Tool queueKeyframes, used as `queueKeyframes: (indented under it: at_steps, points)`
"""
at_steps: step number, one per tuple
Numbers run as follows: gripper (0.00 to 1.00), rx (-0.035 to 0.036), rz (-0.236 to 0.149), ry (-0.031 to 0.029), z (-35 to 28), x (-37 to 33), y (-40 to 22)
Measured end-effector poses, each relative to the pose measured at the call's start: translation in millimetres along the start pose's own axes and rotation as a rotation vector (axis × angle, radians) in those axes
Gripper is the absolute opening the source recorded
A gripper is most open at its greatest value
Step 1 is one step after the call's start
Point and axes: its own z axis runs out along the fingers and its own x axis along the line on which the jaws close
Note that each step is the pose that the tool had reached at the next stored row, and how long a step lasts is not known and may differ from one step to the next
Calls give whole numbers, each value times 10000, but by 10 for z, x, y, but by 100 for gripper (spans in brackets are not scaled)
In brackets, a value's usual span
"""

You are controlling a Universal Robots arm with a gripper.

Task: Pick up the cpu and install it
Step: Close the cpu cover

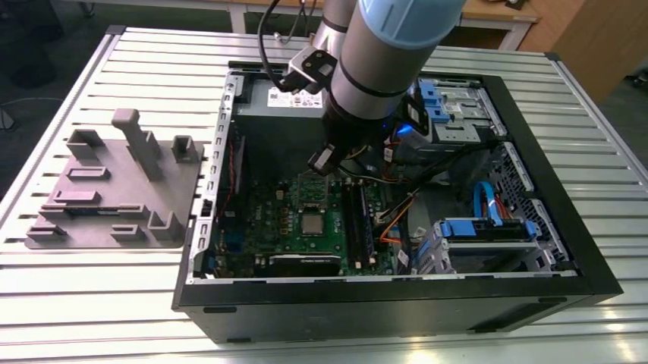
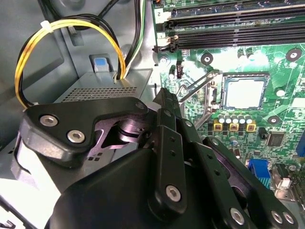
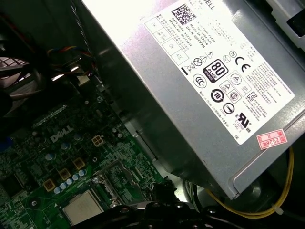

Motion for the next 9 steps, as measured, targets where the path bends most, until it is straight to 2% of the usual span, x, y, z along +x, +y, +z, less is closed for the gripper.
queueKeyframes:
  at_steps: [5, 9]
  points:
    - [10, 9, -61, 37, -5, -1, 1]
    - [10, 87, -107, 157, -6, 1, 0]
